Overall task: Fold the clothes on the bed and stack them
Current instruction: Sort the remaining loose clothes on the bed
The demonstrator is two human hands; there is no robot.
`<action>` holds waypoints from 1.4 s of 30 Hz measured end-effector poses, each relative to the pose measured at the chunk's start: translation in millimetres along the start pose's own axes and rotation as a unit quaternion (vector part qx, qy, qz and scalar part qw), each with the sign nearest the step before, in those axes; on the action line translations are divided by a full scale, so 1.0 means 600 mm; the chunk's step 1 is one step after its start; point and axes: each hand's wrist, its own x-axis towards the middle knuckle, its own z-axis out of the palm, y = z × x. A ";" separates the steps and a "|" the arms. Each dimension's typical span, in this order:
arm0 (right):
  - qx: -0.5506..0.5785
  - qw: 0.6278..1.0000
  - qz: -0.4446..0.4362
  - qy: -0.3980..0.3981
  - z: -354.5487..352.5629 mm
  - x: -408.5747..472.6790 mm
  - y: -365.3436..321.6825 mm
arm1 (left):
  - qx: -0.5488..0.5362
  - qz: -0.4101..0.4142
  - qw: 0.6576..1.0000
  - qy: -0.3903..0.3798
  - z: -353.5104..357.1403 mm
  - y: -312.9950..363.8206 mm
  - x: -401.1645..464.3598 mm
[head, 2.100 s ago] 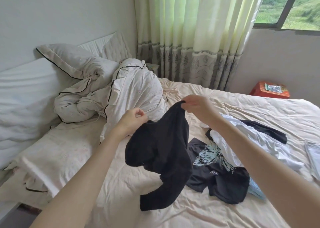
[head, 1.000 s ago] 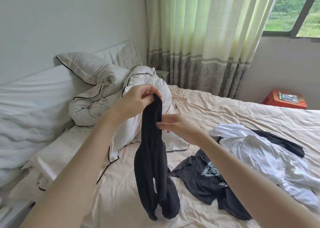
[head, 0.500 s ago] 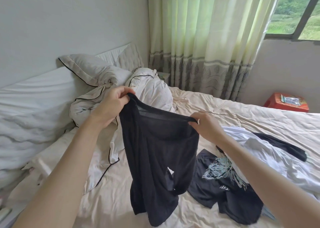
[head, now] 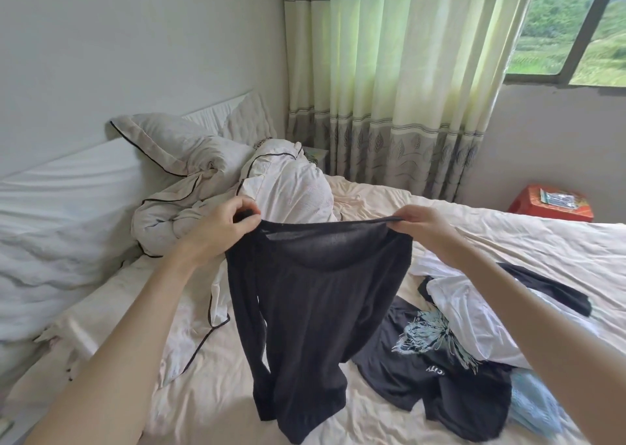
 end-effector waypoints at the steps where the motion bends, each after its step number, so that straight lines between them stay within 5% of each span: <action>1: 0.010 1.000 -0.010 0.010 -0.005 0.001 -0.011 | 0.017 0.013 1.000 0.017 0.000 -0.003 0.002; 7: -0.080 0.996 -0.047 0.008 -0.042 0.010 -0.085 | 0.086 -0.002 0.987 0.132 -0.026 -0.005 0.016; 11: 0.036 0.981 -0.011 -0.192 -0.071 0.005 -0.124 | 0.116 0.010 0.966 0.230 -0.039 0.015 0.023; 13: 0.079 0.970 0.004 -0.231 -0.085 0.007 -0.134 | 0.120 0.024 0.956 0.268 -0.046 0.025 0.023; 19: -0.087 0.995 -0.056 0.012 -0.080 0.022 -0.135 | 0.124 0.049 0.939 0.317 -0.052 0.045 0.025; 24: -0.140 0.973 -0.110 0.143 -0.064 0.025 -0.117 | -0.009 -0.037 0.955 0.294 -0.044 0.042 0.019; 27: -0.168 0.973 -0.085 0.136 -0.045 0.017 -0.092 | -0.035 -0.072 0.955 0.284 -0.027 0.030 -0.001; 34: -0.108 0.990 -0.061 0.066 -0.002 -0.031 -0.036 | 0.136 -0.071 0.957 0.248 -0.001 -0.018 -0.084; 39: -0.168 0.982 -0.088 0.017 -0.001 -0.090 -0.045 | 0.237 -0.058 0.919 0.311 -0.006 -0.034 -0.156; 42: -0.144 0.986 -0.088 -0.011 -0.006 -0.132 -0.054 | 0.197 -0.062 0.914 0.348 0.002 -0.039 -0.194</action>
